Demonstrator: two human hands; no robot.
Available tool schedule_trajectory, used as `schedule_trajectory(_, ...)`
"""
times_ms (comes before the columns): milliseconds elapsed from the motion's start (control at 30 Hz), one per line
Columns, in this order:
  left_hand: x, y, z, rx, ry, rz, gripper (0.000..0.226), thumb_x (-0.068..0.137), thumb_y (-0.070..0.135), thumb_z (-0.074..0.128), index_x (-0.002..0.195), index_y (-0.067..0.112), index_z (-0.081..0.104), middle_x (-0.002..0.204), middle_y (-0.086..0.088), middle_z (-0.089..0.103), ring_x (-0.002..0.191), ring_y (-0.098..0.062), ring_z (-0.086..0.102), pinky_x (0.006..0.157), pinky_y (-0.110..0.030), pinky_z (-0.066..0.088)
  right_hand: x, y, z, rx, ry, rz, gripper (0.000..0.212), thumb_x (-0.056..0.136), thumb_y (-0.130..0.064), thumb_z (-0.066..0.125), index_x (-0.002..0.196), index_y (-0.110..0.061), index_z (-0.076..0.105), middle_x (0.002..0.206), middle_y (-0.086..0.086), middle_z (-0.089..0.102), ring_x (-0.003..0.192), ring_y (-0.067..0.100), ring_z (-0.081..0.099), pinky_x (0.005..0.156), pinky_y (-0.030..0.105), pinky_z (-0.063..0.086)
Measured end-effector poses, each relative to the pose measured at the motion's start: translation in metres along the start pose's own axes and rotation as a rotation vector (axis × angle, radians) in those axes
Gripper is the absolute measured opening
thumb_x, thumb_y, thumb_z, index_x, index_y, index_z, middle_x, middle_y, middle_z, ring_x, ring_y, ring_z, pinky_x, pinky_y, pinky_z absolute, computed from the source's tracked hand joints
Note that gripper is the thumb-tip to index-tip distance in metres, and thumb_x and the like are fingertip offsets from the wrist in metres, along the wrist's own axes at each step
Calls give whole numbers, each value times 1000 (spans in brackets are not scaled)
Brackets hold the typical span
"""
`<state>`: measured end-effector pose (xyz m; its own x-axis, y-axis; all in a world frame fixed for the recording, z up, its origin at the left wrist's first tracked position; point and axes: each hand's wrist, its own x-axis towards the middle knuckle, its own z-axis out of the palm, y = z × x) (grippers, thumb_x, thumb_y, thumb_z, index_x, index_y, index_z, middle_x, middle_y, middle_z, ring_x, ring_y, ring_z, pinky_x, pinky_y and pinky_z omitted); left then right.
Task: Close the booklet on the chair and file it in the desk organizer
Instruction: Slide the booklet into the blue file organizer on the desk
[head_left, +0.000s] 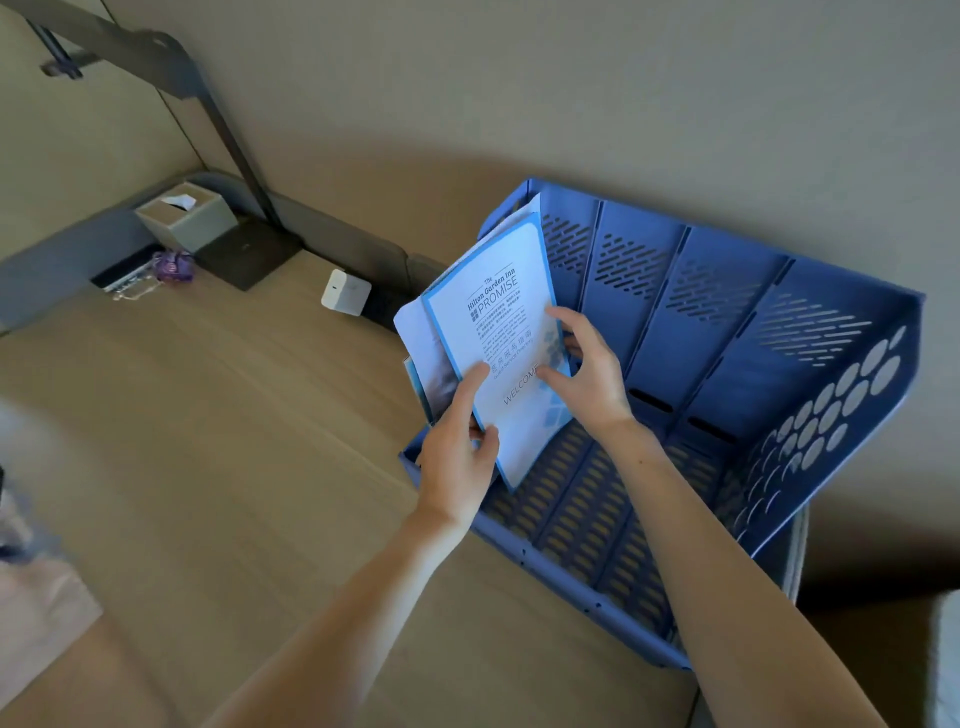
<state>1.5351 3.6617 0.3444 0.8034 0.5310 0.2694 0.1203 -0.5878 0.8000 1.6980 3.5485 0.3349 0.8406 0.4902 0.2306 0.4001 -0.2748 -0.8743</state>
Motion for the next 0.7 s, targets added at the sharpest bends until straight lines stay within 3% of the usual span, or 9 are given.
schedule_trajectory(100,-1,-3,2,13,15,2,73,87,-3,62,136,44,35,124,19,53,66,-12,53,67,-16,49,1,6,2,18,-14,8,80,78,-1,77,134,-48,44,138,-14,50,124,8,51,107,27,44)
schedule_trajectory(200,0,-4,5,32,18,1,75,87,-2,63,134,48,33,114,12,59,66,-12,54,66,-8,45,4,7,2,28,-29,-5,80,78,0,77,136,-45,45,139,-15,50,123,3,49,108,23,43)
schedule_trajectory(433,2,-8,9,36,24,-50,76,87,-2,62,136,48,32,114,-12,64,70,-9,54,67,-1,42,9,5,1,28,-81,-6,79,79,1,76,140,-38,44,142,-6,51,128,10,49,111,34,43)
schedule_trajectory(700,9,-7,12,34,-19,-65,75,89,0,62,135,50,29,109,-14,65,69,-8,54,64,-1,43,14,8,-3,14,-36,-3,80,77,-5,80,136,-45,44,138,-11,53,124,6,51,109,32,44)
